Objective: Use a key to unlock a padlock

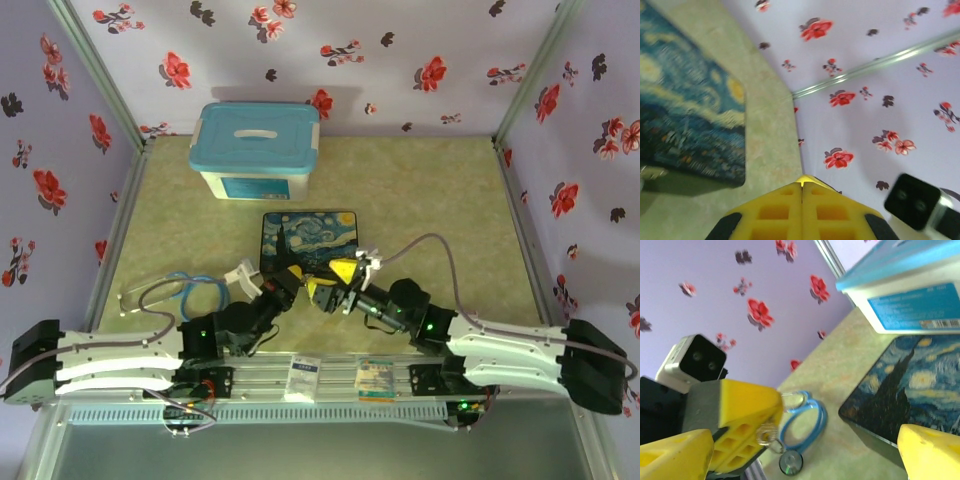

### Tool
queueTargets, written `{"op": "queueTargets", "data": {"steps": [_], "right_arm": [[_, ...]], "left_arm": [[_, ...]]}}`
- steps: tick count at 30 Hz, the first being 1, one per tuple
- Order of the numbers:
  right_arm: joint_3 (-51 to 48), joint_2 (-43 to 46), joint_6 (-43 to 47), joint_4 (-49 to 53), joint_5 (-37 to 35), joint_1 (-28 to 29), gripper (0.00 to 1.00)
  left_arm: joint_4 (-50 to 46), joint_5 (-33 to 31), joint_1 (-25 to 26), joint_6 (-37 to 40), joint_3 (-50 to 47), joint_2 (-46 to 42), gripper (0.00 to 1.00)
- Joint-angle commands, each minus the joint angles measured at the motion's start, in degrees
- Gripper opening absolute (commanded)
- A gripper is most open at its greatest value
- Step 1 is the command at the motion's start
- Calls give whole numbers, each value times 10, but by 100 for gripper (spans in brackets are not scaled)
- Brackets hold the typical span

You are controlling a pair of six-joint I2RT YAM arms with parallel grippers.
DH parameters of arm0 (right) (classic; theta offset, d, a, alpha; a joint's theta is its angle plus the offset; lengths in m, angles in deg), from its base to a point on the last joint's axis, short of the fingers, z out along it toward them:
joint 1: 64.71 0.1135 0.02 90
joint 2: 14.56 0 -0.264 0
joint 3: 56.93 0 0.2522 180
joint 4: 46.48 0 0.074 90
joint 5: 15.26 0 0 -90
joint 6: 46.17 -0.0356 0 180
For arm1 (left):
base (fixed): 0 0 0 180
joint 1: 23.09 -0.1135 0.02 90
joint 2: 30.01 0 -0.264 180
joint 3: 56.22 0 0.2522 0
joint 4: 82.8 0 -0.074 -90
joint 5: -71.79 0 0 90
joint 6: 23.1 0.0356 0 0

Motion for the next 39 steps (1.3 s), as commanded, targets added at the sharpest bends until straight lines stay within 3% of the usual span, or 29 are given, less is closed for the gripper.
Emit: {"op": "queueTargets", "data": {"steps": [1, 8, 18, 24, 32, 39], "right_arm": [[-17, 27, -45, -40, 95, -26, 96], [0, -22, -85, -143, 174, -45, 88], [-24, -130, -178, -356, 218, -67, 66], [-42, -140, -201, -401, 213, -76, 61], [-21, -152, -216, -404, 242, -80, 51], [-6, -155, -222, -404, 261, -80, 48]], "left_arm": [[68, 21, 0, 182, 2, -4, 0], [126, 105, 0, 269, 29, 26, 0], [243, 111, 0, 276, -7, 35, 0], [306, 93, 0, 270, -33, 28, 0], [329, 94, -1, 273, -33, 32, 0], [327, 97, 0, 273, -31, 40, 0]]}}
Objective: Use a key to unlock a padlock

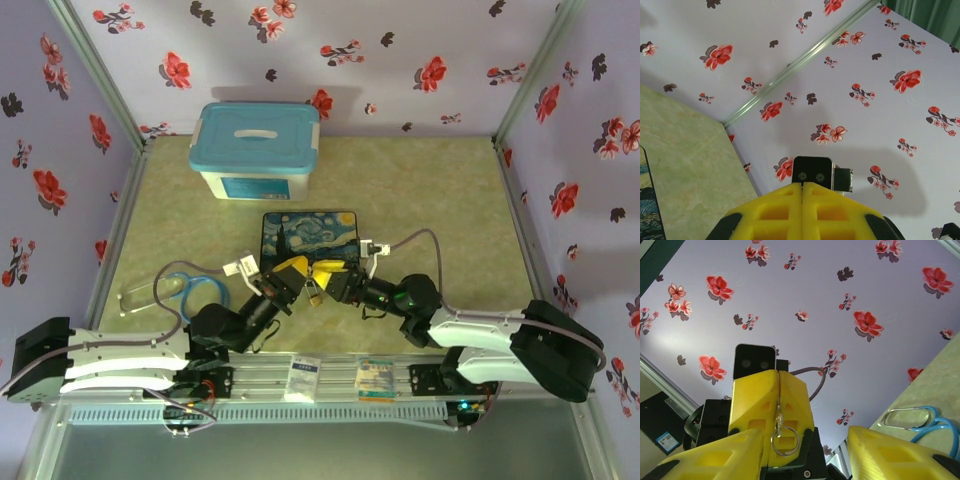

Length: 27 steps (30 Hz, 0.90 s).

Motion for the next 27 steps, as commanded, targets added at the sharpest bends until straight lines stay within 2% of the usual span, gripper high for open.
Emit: {"op": "queueTargets", "data": {"steps": [1, 16, 18, 22, 27], "right_arm": [[25, -5, -13, -29, 23, -4, 47], [39, -14, -18, -29, 36, 2, 31], [39, -14, -17, -29, 36, 3, 26], [32, -11, -17, -29, 32, 4, 8], [21, -8, -15, -29, 25, 2, 0]], "left_arm": [[30, 0, 3, 15, -2, 7, 0], [37, 2, 2, 17, 2, 20, 0], [37, 4, 2, 19, 2, 21, 0], [36, 0, 2, 19, 0, 23, 0], [40, -1, 2, 16, -1, 32, 0]]}}
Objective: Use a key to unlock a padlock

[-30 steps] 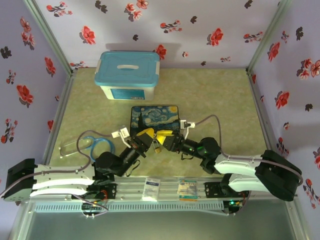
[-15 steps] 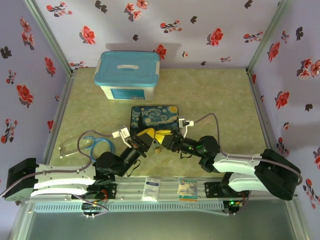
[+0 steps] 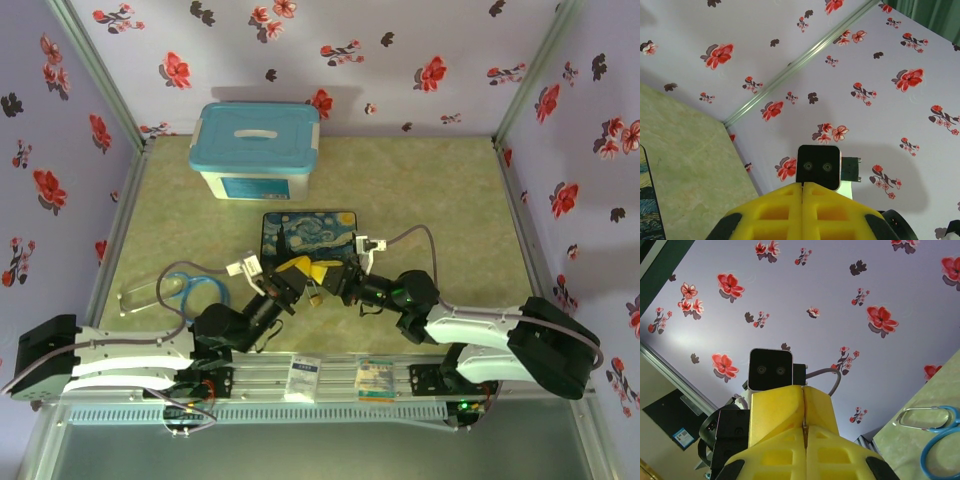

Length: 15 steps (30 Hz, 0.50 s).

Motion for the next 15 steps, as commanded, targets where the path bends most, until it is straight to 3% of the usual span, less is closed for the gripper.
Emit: {"op": "queueTargets", "data": {"steps": [1, 2, 4, 7, 11, 15], "right_arm": [[-6, 6, 7, -22, 2, -1, 0], [-8, 9, 8, -15, 5, -6, 0], [-11, 22, 13, 24, 12, -17, 0], [2, 50, 46, 134, 28, -21, 0], [15, 79, 85, 233, 61, -35, 0], [35, 82, 82, 272, 120, -58, 0]], "left_arm": [[15, -2, 2, 17, -1, 6, 0], [11, -4, 2, 19, -3, 2, 1], [-12, -13, 2, 28, -7, -20, 32], [-140, -38, 2, 22, 16, -74, 61], [-264, -48, -6, 1, 41, -109, 69], [-318, -25, -30, -62, 34, -111, 66]]}}
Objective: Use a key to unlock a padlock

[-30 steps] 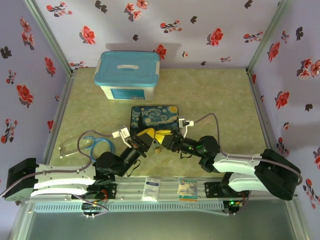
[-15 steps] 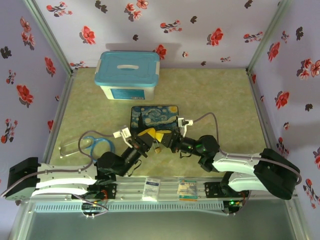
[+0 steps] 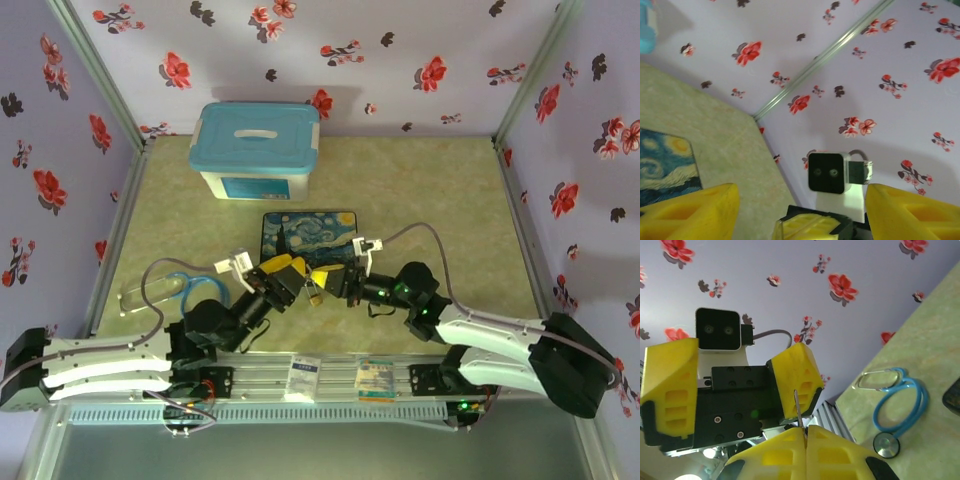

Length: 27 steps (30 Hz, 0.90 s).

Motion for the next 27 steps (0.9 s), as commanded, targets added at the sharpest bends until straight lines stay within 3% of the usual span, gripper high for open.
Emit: {"op": "queueTargets", "data": {"steps": [1, 6, 8, 10, 14, 17, 20, 24, 27], "right_arm": [[27, 8, 19, 52, 59, -12, 0], [42, -14, 6, 44, 82, -15, 0], [47, -22, 4, 41, 86, -14, 0], [46, -27, 1, 35, 88, -14, 0], [43, -25, 1, 36, 84, -14, 0], [40, -21, 3, 39, 80, -15, 0], [38, -20, 4, 39, 76, -15, 0], [40, -25, 5, 39, 77, -15, 0], [42, -28, 6, 39, 78, -15, 0]], "left_arm": [[-80, 15, -19, -44, 6, 7, 66], [-116, 69, -27, -12, 41, 26, 64], [-128, 83, -27, -3, 53, 31, 58], [-139, 86, -27, -2, 58, 32, 50], [-111, 84, -31, -19, 38, 26, 46], [-102, 84, -34, -26, 25, 15, 36], [-134, 84, -39, -33, 30, 8, 35], [-146, 83, -43, -42, 25, -2, 23], [-154, 82, -45, -43, 23, -6, 22]]}}
